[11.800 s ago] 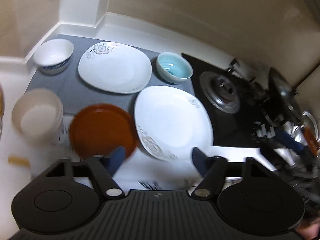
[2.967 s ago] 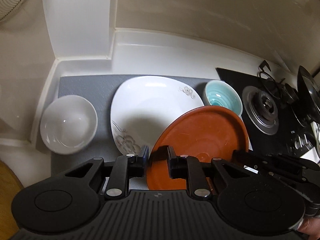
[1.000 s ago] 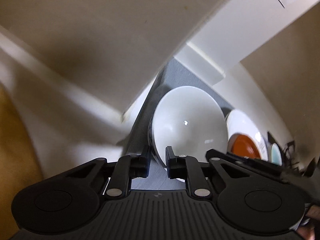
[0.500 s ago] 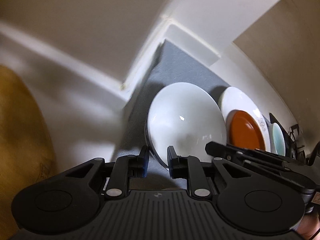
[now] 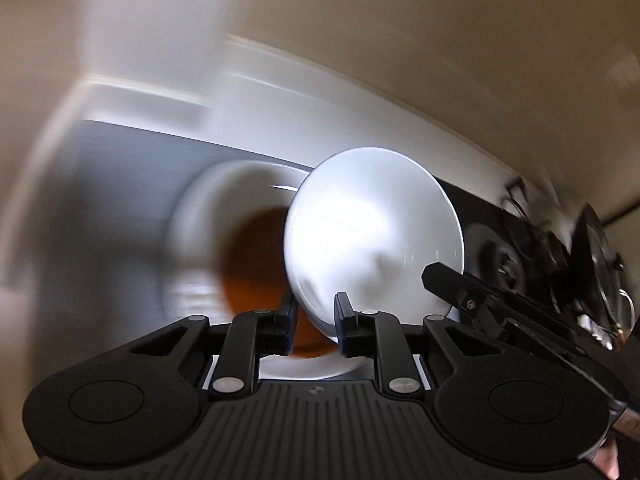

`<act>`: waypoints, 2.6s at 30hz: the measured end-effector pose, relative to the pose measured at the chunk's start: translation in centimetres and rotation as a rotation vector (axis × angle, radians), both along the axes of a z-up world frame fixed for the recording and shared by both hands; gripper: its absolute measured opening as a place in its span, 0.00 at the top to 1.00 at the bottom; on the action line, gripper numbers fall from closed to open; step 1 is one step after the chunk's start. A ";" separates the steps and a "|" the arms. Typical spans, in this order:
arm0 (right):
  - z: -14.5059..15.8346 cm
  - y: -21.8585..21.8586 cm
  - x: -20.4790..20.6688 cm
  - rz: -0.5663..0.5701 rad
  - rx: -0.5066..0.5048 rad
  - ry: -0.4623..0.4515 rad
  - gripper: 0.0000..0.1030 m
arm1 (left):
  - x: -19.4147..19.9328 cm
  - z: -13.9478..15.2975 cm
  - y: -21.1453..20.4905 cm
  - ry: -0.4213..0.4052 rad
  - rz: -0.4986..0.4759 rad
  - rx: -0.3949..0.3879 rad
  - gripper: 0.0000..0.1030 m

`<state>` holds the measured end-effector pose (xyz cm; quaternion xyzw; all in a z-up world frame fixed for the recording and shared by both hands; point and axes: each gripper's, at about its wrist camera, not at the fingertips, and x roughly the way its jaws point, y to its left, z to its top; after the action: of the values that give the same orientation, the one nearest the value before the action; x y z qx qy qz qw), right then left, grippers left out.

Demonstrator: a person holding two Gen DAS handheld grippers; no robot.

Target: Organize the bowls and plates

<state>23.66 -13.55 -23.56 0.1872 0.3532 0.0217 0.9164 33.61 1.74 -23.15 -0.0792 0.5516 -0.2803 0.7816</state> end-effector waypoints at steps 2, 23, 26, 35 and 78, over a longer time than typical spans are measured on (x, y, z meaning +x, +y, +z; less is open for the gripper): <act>-0.3 -3.3 -0.6 -0.047 0.000 0.000 0.84 | 0.4 -0.5 -3.5 0.042 -0.035 0.000 0.79; -8.4 -14.5 2.3 -0.055 0.000 0.148 0.85 | 3.0 -6.7 -17.7 0.117 -0.032 0.210 0.80; -8.5 -14.6 2.4 -0.040 -0.029 0.160 0.84 | 2.9 -6.8 -17.8 0.104 -0.023 0.220 0.80; -8.3 -14.3 2.5 0.052 -0.112 0.154 0.82 | 2.6 -7.1 -17.7 0.096 0.019 0.222 0.80; -8.1 -15.9 3.3 0.178 -0.088 0.168 0.79 | 1.6 -8.2 -17.1 0.185 0.142 0.214 0.68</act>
<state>27.01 -29.45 -31.65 0.1161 0.4447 0.0716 0.8852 35.22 -15.38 -31.39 -0.0596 0.6412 -0.1556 0.7491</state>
